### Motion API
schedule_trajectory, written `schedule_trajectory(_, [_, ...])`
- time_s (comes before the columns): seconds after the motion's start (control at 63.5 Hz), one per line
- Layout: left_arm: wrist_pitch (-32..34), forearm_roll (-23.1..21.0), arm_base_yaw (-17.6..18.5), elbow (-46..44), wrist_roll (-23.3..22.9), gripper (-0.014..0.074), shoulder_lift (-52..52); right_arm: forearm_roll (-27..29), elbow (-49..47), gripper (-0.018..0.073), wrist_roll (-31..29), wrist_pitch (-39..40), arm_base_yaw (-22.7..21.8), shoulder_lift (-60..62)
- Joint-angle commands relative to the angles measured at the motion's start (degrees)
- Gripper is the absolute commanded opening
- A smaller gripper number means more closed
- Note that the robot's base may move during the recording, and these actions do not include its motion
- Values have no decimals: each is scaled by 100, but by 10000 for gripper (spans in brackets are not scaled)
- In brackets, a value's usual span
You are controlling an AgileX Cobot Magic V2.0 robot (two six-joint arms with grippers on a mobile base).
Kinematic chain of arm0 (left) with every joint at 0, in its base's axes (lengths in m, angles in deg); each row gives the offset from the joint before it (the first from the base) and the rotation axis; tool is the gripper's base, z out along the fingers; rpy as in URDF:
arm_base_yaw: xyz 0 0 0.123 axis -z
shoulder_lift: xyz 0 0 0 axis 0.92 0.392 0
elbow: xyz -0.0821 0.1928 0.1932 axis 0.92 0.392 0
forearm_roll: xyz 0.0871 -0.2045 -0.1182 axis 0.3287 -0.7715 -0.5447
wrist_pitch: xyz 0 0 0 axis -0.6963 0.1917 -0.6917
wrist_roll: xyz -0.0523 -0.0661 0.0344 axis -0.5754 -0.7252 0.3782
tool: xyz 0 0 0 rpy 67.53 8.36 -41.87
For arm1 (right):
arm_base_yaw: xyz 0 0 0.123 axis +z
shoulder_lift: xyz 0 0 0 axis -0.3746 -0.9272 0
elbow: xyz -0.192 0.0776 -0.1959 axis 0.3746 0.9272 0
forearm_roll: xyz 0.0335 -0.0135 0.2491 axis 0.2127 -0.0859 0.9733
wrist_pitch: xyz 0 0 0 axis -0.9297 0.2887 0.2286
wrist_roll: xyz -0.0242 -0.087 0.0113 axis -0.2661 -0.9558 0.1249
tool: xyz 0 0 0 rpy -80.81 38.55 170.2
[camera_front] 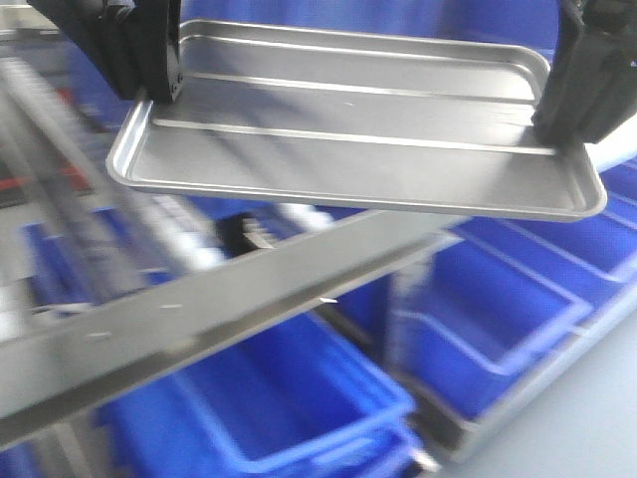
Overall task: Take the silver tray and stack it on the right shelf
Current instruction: 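Hold the tray level with both grippers while the base drives to another shelf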
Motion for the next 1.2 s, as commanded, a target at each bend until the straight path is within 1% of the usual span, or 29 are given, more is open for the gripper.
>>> schedule_trajectory(0.0, [-23,247,42,-192,65,-93,-197,-226,-222,57,-117,195,-10,205])
schedule_trajectory(1.181, [-23,247,42,-192,65,-93,-197,-226,-222,57,-117,195,-10,205])
